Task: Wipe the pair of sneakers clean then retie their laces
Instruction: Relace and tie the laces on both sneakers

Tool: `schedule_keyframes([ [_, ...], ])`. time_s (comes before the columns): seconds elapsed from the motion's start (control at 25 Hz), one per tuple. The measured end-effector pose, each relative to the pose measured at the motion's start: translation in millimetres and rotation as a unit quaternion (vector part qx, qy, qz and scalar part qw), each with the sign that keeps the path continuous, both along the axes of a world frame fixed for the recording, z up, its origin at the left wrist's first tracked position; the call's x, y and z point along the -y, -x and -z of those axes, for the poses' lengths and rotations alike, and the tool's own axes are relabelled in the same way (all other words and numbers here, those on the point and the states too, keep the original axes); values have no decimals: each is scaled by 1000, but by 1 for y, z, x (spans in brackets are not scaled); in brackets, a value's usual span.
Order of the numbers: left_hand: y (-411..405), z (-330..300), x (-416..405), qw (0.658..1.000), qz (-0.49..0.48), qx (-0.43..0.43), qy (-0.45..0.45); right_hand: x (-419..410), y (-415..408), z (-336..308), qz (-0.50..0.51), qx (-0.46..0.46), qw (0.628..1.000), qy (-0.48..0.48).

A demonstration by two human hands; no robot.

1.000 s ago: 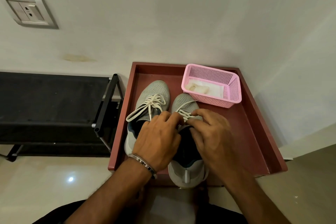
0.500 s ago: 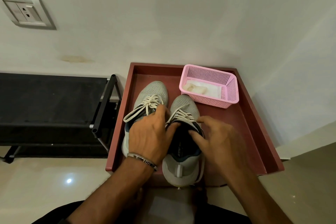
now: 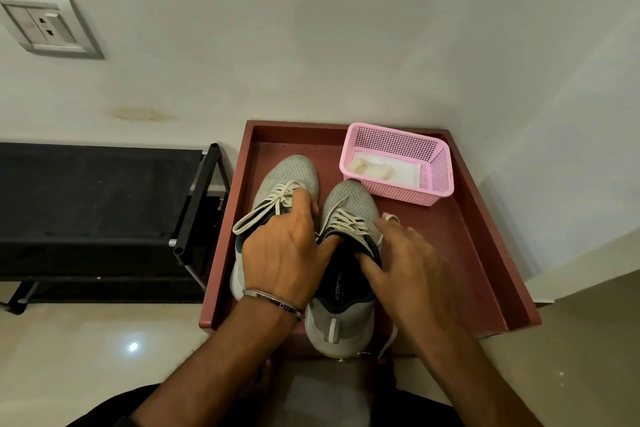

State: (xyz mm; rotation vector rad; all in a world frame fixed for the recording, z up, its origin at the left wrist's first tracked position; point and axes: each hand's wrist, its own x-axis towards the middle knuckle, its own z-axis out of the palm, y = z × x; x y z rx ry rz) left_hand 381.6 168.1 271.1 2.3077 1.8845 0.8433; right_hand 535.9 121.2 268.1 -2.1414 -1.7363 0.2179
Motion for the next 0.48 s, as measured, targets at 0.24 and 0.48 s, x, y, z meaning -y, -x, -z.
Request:
schedule_keyframes([
  [0.24,1,9,2,999,12,-34,8,-10,-2,19,-90,-37,994,-50],
  [0.48,-7,14,-4,978,129,132,92,-14,-3,13,-147,-272,950,-40],
])
